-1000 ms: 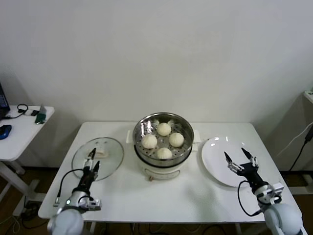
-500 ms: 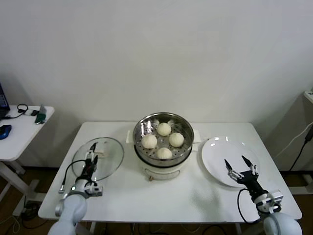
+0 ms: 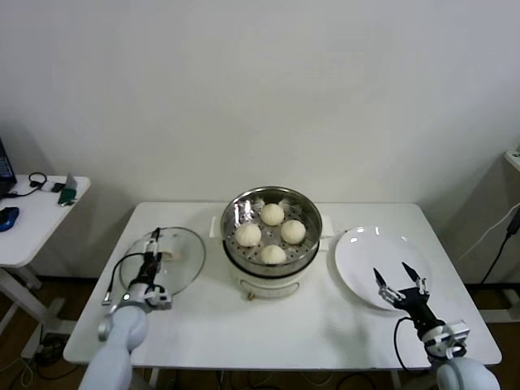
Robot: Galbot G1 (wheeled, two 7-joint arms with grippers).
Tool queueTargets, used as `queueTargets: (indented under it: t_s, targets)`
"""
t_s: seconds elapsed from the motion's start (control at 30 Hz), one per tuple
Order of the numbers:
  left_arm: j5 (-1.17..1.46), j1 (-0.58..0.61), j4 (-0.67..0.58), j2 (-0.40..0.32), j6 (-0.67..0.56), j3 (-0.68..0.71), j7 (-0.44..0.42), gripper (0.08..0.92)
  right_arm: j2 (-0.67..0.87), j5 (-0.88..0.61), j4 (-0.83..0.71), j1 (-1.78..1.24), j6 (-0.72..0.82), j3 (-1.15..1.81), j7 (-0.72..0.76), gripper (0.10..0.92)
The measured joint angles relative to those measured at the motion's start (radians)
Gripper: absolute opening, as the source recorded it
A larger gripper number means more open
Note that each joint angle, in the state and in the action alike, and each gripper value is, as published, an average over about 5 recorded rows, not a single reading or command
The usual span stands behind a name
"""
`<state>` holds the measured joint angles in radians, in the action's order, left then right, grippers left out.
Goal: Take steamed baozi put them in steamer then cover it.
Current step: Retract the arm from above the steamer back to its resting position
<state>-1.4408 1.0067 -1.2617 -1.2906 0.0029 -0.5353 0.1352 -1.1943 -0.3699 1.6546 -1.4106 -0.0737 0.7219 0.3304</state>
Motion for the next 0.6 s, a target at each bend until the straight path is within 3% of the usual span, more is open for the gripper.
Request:
queueTargets:
  t_s: [0.6]
  targets:
    - [0.013, -0.078, 0.102, -0.009, -0.008, 0.010, 0.013, 0.821, -0.039, 0.031, -0.020, 0.004, -0.018, 0.007, 0.018, 0.823]
